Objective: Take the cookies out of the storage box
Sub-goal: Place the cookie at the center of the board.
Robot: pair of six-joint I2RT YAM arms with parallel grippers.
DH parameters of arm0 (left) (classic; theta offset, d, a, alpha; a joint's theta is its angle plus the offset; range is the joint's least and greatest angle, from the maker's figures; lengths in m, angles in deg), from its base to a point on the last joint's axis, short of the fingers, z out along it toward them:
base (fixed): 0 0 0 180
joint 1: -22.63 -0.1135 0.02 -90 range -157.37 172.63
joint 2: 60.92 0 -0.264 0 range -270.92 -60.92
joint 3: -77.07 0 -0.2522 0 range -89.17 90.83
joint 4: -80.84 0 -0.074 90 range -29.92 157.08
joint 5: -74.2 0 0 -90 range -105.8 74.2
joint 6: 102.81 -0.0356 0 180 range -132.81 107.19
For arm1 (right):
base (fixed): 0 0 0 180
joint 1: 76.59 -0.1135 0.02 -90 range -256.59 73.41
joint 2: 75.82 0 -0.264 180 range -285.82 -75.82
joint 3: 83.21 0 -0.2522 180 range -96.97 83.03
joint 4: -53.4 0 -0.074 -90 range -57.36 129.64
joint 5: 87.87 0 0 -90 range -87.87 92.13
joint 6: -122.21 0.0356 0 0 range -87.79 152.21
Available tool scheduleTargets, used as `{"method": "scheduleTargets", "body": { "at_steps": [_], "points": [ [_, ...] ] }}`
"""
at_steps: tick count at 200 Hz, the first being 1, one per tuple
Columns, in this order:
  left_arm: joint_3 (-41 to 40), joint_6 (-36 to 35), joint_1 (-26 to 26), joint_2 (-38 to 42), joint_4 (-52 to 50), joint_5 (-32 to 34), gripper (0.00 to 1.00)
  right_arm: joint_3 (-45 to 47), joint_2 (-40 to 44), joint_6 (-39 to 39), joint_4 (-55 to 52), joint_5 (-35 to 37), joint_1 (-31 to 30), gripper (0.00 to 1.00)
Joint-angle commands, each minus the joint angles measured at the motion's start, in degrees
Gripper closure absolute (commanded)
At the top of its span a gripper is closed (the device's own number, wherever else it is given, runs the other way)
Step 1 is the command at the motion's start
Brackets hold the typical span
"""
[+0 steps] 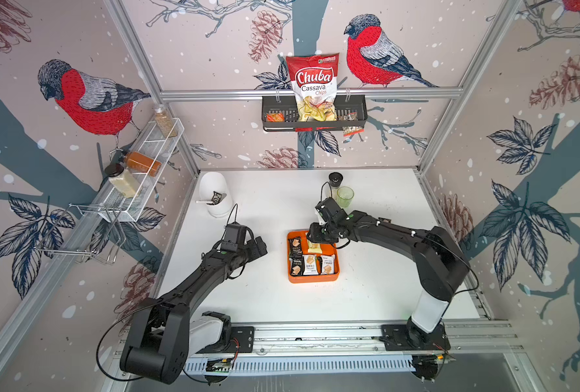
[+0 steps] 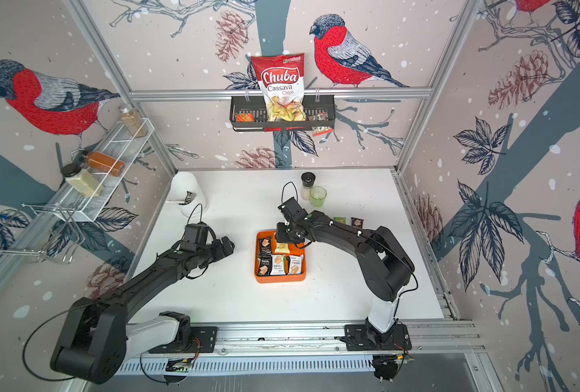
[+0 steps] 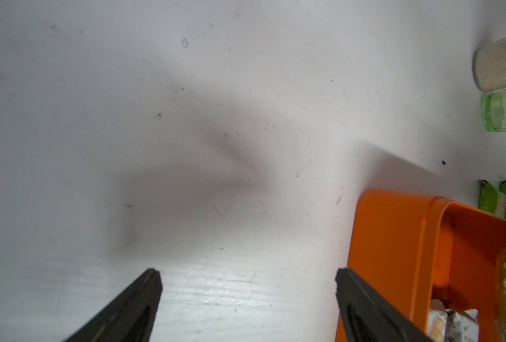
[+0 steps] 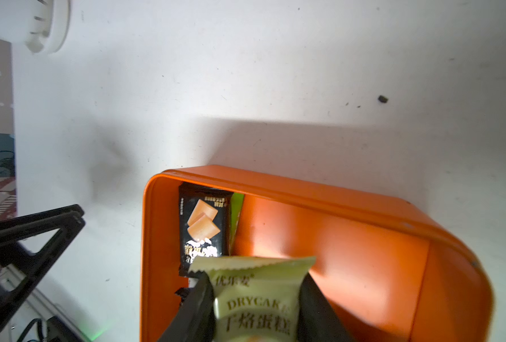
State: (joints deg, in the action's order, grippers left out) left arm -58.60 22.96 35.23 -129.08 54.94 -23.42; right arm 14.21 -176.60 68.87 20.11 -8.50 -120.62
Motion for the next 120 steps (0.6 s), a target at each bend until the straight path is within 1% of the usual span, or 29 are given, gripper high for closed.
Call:
{"method": "scheduleTargets", "body": {
  "at_steps": [1,23,68,120],
  "points": [
    [1.1,0.5,0.1,-0.6,1.8,-2.4,0.04,2.2,3.0,1.5,4.6,-5.5,1.7,0.59],
    [3.1,1.7,1.4,-1.6,2.5,-3.1,0.04,4.5,6.7,1.7,5.4,-6.5,4.1,0.59],
    [9.1,2.9,7.6,-5.6,2.1,-1.4,0.04,10.0,13.9,0.2,4.2,-6.5,10.5,0.59],
    [12.4,4.6,12.0,-9.8,3.2,-1.5,0.04,18.0,19.8,-3.9,1.1,-4.7,21.3,0.59]
  ]
}}
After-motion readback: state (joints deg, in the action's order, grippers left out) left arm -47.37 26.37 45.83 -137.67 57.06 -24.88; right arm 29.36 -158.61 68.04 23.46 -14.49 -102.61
